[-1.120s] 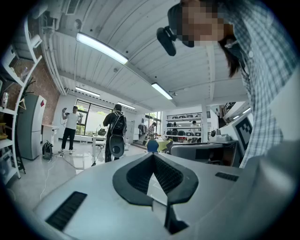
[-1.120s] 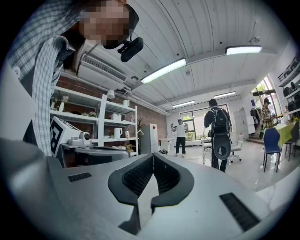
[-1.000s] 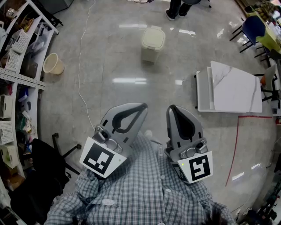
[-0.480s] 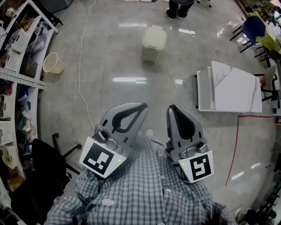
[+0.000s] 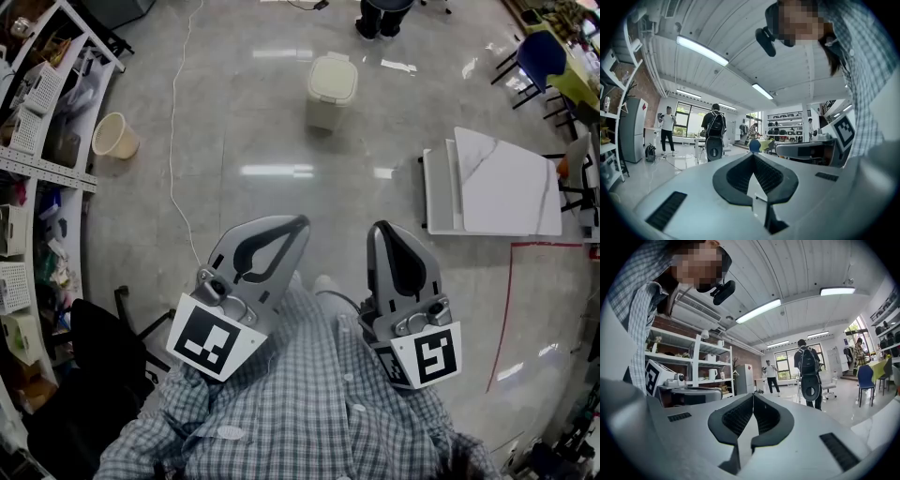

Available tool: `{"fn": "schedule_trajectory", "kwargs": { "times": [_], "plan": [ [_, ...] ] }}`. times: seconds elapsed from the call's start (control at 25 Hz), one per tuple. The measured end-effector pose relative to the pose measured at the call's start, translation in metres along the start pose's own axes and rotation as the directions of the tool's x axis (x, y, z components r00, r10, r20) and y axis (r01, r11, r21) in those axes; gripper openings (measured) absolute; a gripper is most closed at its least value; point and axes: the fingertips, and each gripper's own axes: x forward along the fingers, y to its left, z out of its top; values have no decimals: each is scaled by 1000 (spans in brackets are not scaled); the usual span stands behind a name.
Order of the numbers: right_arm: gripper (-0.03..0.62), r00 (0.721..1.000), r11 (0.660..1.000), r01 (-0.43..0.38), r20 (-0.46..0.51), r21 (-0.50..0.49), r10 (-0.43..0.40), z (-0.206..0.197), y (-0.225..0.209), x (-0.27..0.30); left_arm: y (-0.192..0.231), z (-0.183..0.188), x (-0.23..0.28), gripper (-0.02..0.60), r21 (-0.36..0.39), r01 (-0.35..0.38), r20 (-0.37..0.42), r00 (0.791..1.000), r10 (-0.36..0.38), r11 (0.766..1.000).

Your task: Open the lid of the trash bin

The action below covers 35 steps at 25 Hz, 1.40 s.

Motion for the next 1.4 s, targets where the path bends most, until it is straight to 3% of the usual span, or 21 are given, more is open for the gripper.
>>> {"fn": "schedule_trajectory", "kwargs": {
  "times": [0.48, 1.08, 1.4],
  "plan": [
    [18, 1000, 999, 13, -25, -38, -14, -4, 0, -3, -6, -2, 6, 5, 36, 41, -11, 999, -41, 998],
    [18, 998, 998, -58, -2, 10, 58, 1, -58, 62, 36, 10, 68, 5, 45, -49, -25, 998, 51, 998],
    [18, 994, 995, -97, -42, -14, 96, -1, -104, 90, 52, 16, 108, 5, 50, -106, -51, 993, 108, 993]
  ]
}}
